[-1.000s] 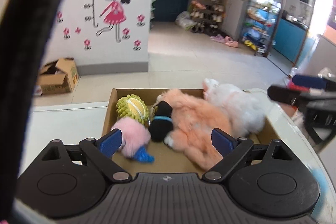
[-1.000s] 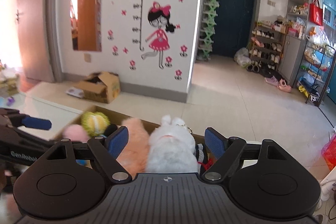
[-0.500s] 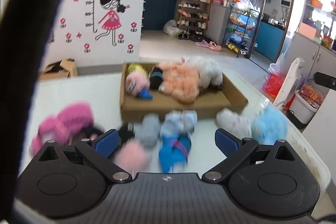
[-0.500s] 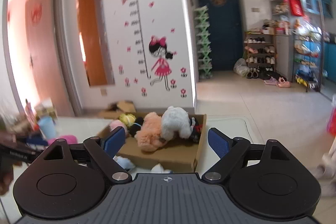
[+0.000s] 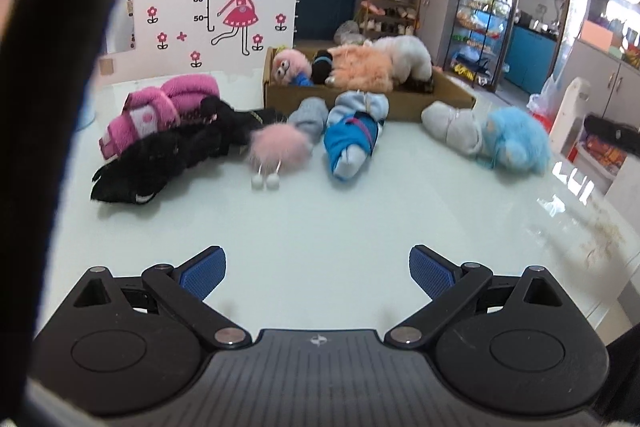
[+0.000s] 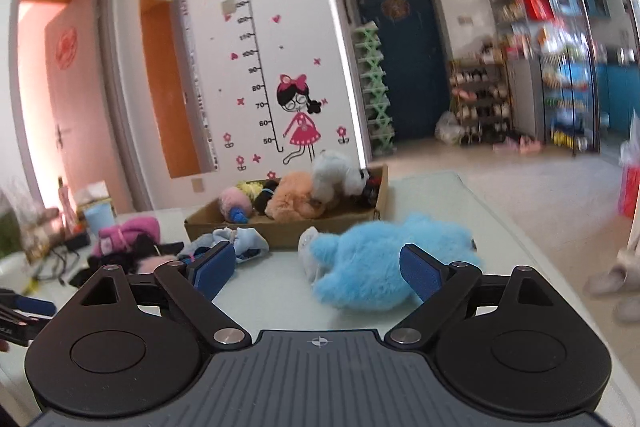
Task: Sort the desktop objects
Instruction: 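Move both tools back over the remaining toys on the table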
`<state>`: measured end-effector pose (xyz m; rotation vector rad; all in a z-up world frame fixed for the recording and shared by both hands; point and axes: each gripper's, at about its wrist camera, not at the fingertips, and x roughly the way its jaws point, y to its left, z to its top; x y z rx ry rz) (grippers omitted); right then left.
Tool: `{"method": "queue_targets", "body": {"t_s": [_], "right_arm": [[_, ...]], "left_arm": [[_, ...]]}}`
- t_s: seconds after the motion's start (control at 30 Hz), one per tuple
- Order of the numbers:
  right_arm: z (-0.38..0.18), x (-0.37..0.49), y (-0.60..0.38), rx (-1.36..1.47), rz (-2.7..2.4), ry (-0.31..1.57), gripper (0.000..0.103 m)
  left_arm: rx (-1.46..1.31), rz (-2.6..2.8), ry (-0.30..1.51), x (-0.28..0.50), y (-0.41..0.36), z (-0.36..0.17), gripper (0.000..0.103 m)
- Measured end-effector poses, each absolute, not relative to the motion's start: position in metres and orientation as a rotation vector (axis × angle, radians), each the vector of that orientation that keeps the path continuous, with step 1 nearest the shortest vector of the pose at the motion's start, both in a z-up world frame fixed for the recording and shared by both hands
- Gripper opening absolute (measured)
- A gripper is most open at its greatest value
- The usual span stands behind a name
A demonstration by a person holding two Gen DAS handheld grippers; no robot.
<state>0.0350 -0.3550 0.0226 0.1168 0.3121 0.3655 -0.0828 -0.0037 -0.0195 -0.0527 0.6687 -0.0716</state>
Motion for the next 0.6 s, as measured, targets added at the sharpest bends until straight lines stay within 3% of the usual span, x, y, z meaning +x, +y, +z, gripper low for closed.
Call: {"method": "queue_targets", "body": {"t_s": [0.6], "right_arm": [[0.01,0.024,-0.341,0.029,0.372,0.332,0.096]], "left_arm": [[0.094,-0.075,0.607,-0.07,-0.022,-0.015,0.099]]}}
